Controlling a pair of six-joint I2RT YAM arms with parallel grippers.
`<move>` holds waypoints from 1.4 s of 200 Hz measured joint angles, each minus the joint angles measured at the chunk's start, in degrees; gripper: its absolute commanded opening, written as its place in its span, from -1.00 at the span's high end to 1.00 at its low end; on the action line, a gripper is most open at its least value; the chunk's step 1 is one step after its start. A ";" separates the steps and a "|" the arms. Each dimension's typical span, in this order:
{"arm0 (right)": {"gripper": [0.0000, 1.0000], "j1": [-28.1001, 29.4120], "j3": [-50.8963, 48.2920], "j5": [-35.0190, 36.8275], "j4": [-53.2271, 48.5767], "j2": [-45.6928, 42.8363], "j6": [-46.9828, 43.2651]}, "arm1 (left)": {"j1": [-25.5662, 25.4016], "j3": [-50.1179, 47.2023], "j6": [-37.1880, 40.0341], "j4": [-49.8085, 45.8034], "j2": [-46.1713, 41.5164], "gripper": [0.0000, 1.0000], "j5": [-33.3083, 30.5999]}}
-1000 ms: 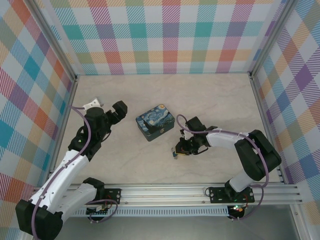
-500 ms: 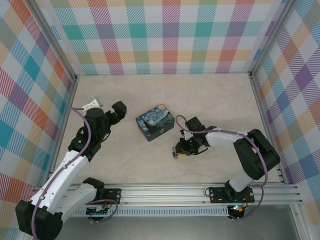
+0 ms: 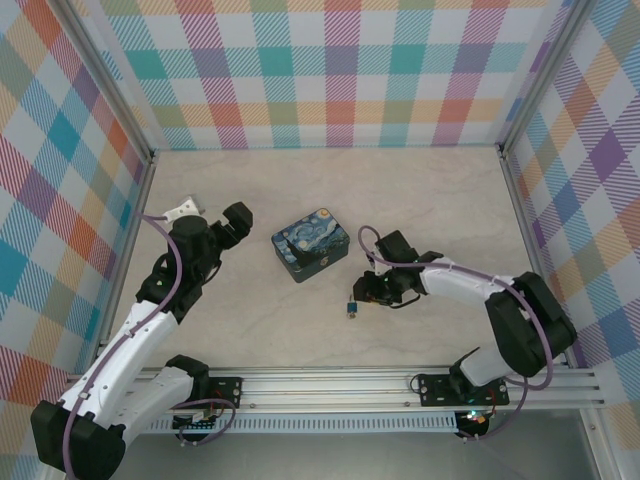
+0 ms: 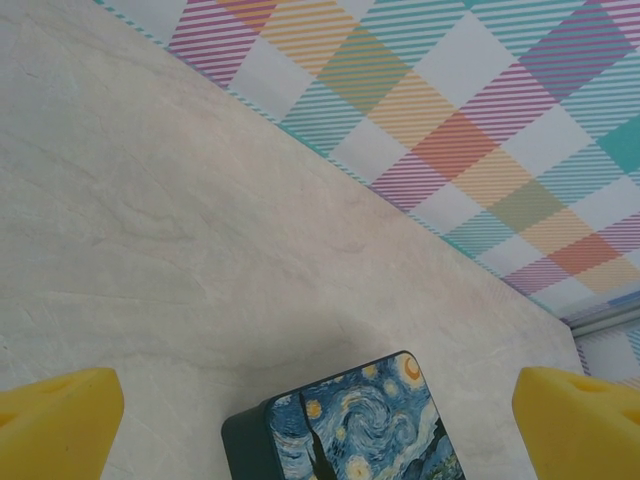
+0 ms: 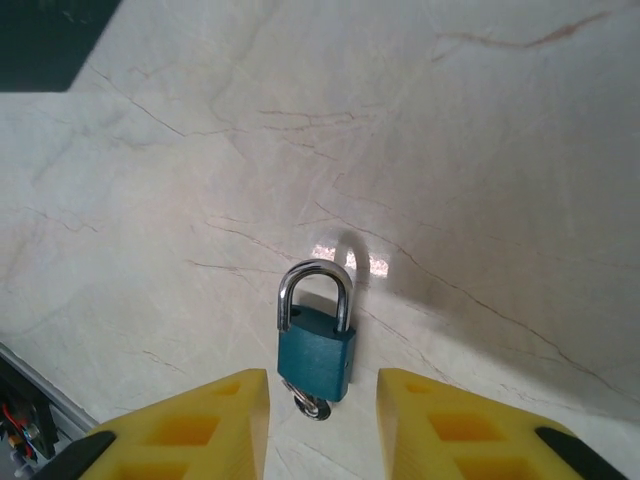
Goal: Unlock a padlock with a key
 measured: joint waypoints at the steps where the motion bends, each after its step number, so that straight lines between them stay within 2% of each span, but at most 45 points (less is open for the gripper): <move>1: 0.23 -0.02 0.00 0.04 -0.04 -0.09 -0.02 | 0.00 0.00 0.02 0.00 0.00 -1.00 -0.02; 57: -0.03 -4.46 2.32 4.07 -3.67 -8.81 -2.40 | 0.00 0.00 0.00 0.02 1.86 -1.00 -0.11; 96: -0.12 -11.26 3.17 5.57 -3.93 -15.37 -4.46 | 0.11 0.00 0.00 -0.07 2.75 -1.00 -0.11; 119: -0.25 -15.39 3.17 6.10 -3.85 -18.34 -5.79 | 0.44 0.04 0.02 -0.63 2.75 -1.00 -0.15; 151: -0.50 -18.97 2.56 7.45 -2.97 -22.69 -8.24 | 0.98 0.09 0.22 -1.75 2.73 -1.00 -0.15; 188: -1.00 -21.55 -0.90 11.93 -0.48 -28.28 -10.36 | 1.22 0.15 0.44 -1.79 2.73 -1.00 -0.20; 239: -0.99 -23.39 -7.61 22.51 5.68 -34.49 -15.39 | 1.84 0.15 0.70 -3.02 2.75 -1.00 -0.92; 280: -1.00 -25.31 -12.28 28.35 13.77 -32.85 -22.71 | 3.30 0.24 2.47 -3.87 4.68 -1.00 -2.80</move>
